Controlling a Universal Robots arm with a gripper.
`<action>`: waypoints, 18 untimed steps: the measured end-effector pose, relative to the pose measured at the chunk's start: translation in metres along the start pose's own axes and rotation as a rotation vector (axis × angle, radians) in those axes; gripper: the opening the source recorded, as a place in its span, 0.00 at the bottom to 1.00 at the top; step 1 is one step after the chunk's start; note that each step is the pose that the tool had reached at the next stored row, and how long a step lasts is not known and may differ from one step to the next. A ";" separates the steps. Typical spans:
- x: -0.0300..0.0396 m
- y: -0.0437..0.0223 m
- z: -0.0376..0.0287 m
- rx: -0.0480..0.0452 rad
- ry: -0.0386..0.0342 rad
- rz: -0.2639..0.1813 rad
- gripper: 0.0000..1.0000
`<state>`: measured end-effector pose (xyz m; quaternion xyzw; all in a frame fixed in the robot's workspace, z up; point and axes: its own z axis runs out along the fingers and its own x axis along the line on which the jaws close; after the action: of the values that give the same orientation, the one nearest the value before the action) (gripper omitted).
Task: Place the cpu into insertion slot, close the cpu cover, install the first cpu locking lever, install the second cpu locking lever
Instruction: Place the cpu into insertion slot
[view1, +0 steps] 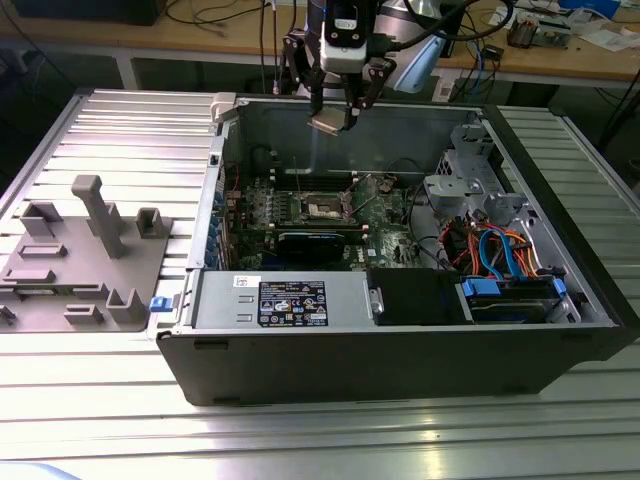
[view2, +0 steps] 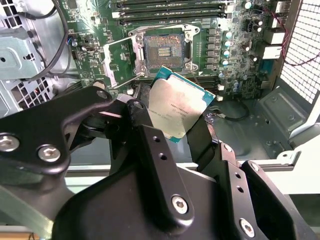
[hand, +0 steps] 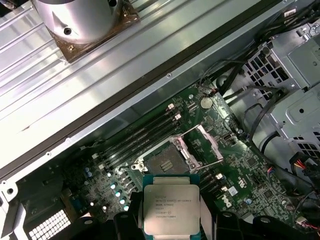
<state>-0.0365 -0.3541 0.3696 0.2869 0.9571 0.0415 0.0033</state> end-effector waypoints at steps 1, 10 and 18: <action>0.0000 0.0000 0.0000 0.0000 -0.0001 0.001 0.54; 0.0000 0.0000 0.0004 -0.0003 -0.0013 0.016 0.54; 0.0000 0.0000 0.0008 -0.0009 -0.0035 0.043 0.54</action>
<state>-0.0366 -0.3541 0.3689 0.3072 0.9507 0.0415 0.0042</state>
